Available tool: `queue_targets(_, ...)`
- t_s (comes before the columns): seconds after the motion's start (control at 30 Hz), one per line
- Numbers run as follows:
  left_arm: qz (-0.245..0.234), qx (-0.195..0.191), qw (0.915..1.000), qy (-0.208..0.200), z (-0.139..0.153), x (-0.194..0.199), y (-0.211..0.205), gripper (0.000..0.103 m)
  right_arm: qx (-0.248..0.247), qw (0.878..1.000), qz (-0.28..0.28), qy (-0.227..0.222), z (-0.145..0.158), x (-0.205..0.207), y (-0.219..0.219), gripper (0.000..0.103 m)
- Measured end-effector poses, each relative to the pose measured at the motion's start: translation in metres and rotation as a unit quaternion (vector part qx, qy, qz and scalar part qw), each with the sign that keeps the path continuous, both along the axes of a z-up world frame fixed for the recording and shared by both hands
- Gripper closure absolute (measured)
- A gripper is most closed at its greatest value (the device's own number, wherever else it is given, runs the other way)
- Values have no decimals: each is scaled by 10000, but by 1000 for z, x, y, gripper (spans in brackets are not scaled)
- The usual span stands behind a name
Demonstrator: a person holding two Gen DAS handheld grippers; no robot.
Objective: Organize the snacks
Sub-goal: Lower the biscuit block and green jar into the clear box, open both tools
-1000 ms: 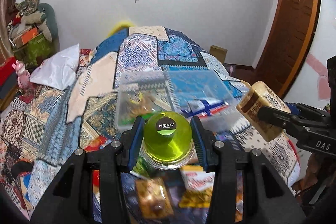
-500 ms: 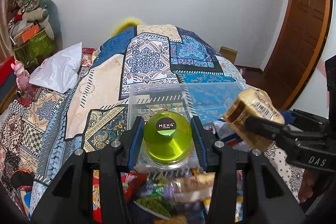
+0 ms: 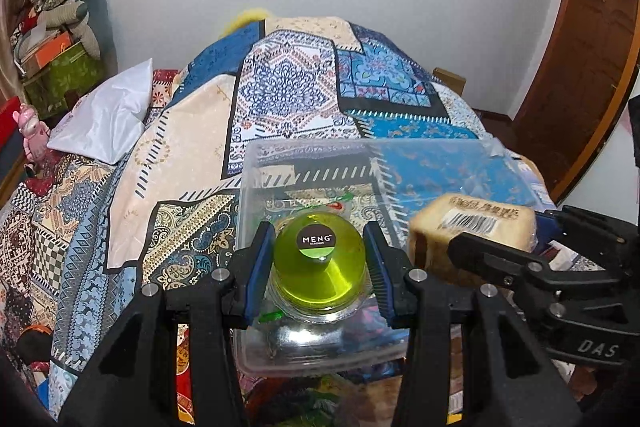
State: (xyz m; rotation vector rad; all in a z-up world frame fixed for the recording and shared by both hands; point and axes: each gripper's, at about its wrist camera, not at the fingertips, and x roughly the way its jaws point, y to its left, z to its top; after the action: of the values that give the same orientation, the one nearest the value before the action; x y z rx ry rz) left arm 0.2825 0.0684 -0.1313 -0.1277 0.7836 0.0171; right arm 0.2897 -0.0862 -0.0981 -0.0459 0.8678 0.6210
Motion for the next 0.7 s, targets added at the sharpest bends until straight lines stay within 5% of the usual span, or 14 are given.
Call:
queue_targets(0.17, 82, 110, 9999, 57, -5, 1, 1, 56, -102, 9999, 28, 58, -5, 2, 4, 51)
queue_targets(0.27, 163, 50, 9998, 34, 0, -1, 4, 41, -82, 9999, 19, 110, -3, 2, 2, 49)
queue_targets(0.6, 84, 125, 9996, -236, 41, -46, 0, 41, 70, 9997, 22, -238, 37, -30, -20, 48)
queue_targets(0.7, 36, 192, 9994, -303, 51, -69, -6, 32, 68, 9995, 33, -315, 46, -48, -28, 48)
